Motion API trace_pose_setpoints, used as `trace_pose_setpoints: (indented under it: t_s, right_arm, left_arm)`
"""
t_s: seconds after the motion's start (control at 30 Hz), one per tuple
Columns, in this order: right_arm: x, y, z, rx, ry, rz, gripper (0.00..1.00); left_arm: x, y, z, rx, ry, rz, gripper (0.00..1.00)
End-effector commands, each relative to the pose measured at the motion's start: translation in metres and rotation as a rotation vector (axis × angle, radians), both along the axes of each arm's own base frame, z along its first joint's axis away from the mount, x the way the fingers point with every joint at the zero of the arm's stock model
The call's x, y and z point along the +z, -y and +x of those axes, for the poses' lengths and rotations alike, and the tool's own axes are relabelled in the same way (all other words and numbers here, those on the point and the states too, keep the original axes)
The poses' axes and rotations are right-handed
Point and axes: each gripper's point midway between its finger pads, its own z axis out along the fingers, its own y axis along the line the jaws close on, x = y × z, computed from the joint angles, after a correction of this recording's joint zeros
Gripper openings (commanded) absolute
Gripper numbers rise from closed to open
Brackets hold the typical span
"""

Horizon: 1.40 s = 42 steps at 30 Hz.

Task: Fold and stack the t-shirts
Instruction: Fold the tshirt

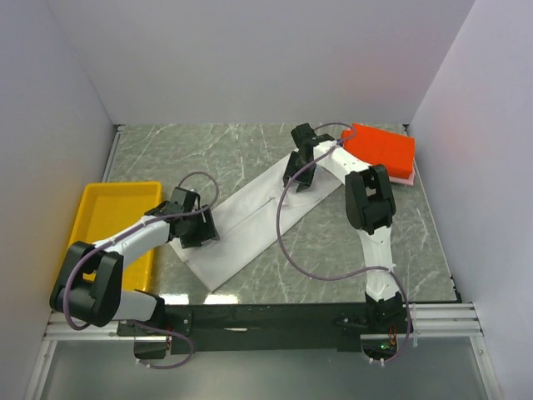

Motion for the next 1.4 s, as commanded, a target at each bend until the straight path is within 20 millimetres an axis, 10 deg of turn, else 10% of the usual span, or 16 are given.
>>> trace_pose_setpoints:
  t_s: [0.0,0.5,0.73,0.93,1.37]
  right_arm:
    - [-0.004,-0.001,0.019,-0.012,0.011,-0.039,0.55]
    - [0.013,-0.032,0.060,0.022,0.081,0.087,0.54]
    - [0.069,-0.020,0.072,0.033,0.198,0.135,0.53]
    - [0.108,-0.007,0.066,0.047,0.264,0.118,0.53]
    - [0.051,0.000,0.018,0.095,0.094,0.098,0.52]
  left_arm:
    - [-0.002,0.016,-0.029,-0.066,-0.093,-0.047,0.71]
    - [0.023,0.057,-0.048,-0.230,-0.043,-0.182,0.71]
    - [0.058,0.061,-0.034,-0.248,0.054,-0.191,0.71]
    - [0.046,0.059,-0.041,-0.271,-0.009,-0.166,0.70]
    - [0.031,0.072,-0.058,-0.348,-0.060,-0.175,0.69]
